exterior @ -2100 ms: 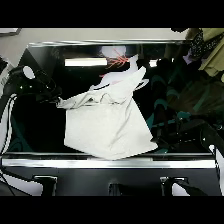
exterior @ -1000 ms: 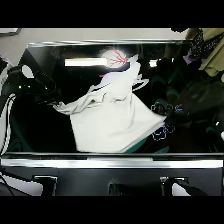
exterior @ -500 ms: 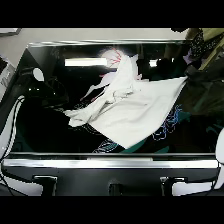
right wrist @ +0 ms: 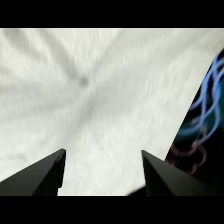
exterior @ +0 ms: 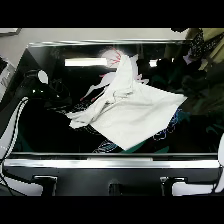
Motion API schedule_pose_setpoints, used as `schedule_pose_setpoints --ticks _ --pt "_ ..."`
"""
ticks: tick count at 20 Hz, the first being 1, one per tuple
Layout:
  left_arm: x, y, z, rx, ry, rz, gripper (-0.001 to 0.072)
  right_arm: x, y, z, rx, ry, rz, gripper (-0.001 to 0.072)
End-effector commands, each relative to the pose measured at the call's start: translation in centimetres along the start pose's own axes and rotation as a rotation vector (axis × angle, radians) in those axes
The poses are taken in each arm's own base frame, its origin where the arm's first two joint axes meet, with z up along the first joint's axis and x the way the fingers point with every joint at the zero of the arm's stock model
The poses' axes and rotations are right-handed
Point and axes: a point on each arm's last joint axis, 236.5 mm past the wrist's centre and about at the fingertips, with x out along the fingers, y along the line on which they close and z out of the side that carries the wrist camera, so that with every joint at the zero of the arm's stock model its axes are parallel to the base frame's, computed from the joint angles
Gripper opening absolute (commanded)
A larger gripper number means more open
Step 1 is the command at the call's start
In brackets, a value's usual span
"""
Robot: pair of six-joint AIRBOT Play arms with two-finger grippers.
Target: Fold the clothes and pants, and hang the long-sleeved shirts on hangers.
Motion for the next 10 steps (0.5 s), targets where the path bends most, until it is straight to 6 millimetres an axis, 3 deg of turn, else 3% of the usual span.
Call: schedule_pose_setpoints --ticks 1,3,6,8,10 --pt "0.0 0.0 0.0 0.028 0.0 0.0 0.0019 2.5 1.6 -8.5 0.1 0.14 0.152 0.0565" --pt "0.0 0.0 0.0 0.027 0.0 0.0 0.0019 4.5 3.5 -14.0 0.182 0.187 0.264 0.0565" --pt "0.0 0.0 0.0 0.027 0.0 0.0 0.0019 7.7 4.3 -21.7 0.2 0.227 0.237 0.0625" --pt "0.0 0.0 0.0 0.027 0.0 0.0 0.0019 9.6 4.8 -25.1 0.203 0.24 0.208 0.0625" --pt "0.0 0.0 0.0 0.027 0.0 0.0 0.0019 11.3 5.6 -27.0 0.218 0.245 0.184 0.0646"
